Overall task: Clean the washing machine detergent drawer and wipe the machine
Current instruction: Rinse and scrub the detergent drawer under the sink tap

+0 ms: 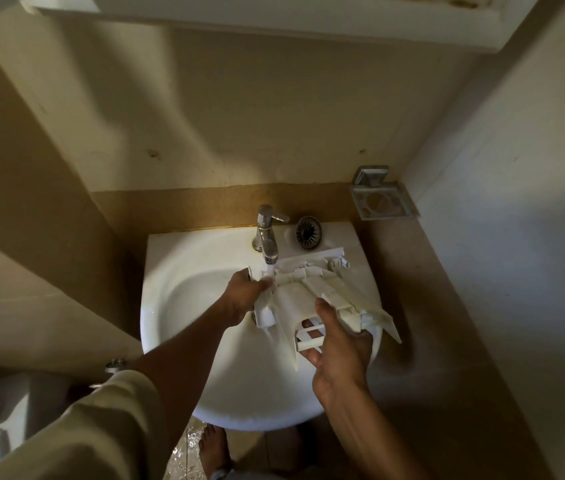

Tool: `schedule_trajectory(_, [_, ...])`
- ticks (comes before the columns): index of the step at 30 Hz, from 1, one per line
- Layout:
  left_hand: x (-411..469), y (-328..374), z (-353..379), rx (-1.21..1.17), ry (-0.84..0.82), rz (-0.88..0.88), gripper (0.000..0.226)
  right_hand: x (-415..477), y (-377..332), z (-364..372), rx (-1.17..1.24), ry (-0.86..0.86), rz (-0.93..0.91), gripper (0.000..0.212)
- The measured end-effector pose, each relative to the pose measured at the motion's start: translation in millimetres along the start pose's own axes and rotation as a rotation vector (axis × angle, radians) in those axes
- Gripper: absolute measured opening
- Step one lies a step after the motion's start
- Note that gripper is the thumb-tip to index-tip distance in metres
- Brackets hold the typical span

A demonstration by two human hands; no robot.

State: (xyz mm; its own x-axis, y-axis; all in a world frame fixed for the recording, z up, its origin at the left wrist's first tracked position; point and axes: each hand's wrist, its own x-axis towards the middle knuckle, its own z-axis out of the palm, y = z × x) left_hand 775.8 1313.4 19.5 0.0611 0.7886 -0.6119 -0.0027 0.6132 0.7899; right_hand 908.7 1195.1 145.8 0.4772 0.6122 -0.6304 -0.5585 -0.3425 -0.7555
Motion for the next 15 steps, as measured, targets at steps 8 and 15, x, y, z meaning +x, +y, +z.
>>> schedule_trajectory(8, [0.1, 0.9, 8.5, 0.108, 0.005, -0.023, 0.036, -0.2, 1.7, -2.1, -0.008, 0.006, -0.021, 0.032])
schedule_trajectory(15, [-3.6, -9.4, -28.4, -0.106, -0.049, -0.12, 0.023, 7.2, 4.0, -22.0, -0.224, -0.085, 0.004, 0.043])
